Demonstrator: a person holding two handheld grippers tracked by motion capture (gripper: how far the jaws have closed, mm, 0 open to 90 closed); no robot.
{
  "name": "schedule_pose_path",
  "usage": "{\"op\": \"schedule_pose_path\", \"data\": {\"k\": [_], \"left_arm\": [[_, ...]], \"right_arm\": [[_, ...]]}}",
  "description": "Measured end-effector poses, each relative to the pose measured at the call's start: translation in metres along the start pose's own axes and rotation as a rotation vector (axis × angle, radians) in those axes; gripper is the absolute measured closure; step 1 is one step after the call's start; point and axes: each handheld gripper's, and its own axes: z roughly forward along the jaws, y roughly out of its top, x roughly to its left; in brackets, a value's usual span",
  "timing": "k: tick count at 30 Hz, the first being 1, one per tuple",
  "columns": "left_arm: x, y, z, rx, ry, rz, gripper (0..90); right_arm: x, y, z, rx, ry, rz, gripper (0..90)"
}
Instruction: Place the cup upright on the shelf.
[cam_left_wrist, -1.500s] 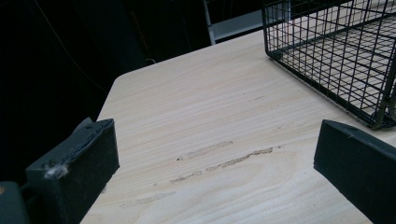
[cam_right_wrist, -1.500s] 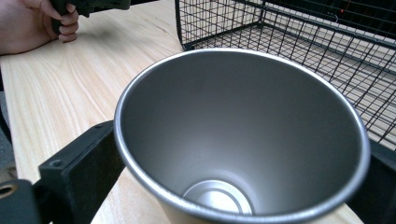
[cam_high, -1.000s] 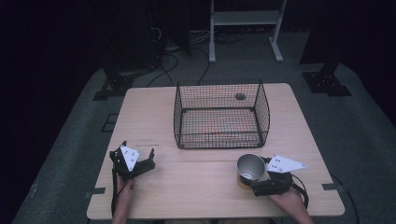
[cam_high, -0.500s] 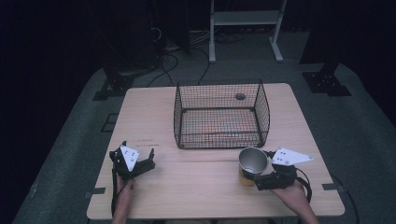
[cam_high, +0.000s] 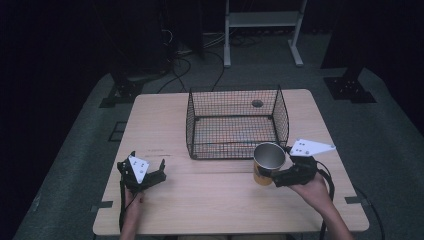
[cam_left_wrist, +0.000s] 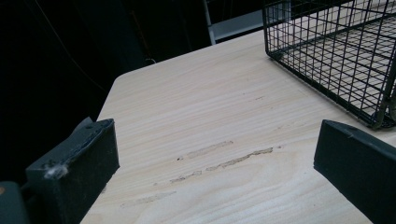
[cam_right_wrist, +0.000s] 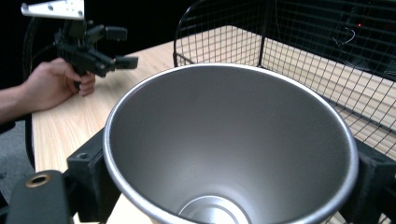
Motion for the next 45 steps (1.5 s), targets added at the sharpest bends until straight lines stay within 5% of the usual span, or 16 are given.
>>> {"op": "schedule_pose_path", "data": {"k": [12,31,45], "left_arm": [[0.000,0.000,0.000,0.000,-0.002,0.000,0.0],[0.000,0.000,0.000,-0.004,-0.004,-0.005,0.0],[0.000,0.000,0.000,-0.002,-0.005,-0.002,0.0]], "right_arm": [[-0.025,0.032,0.005,-0.027,0.054,0.072,11.8],[-0.036,0.071,0.025,-0.003,0.056,0.046,11.8],[-0.062,0.095,0.043,0.018,0.024,0.068,11.8]]}}
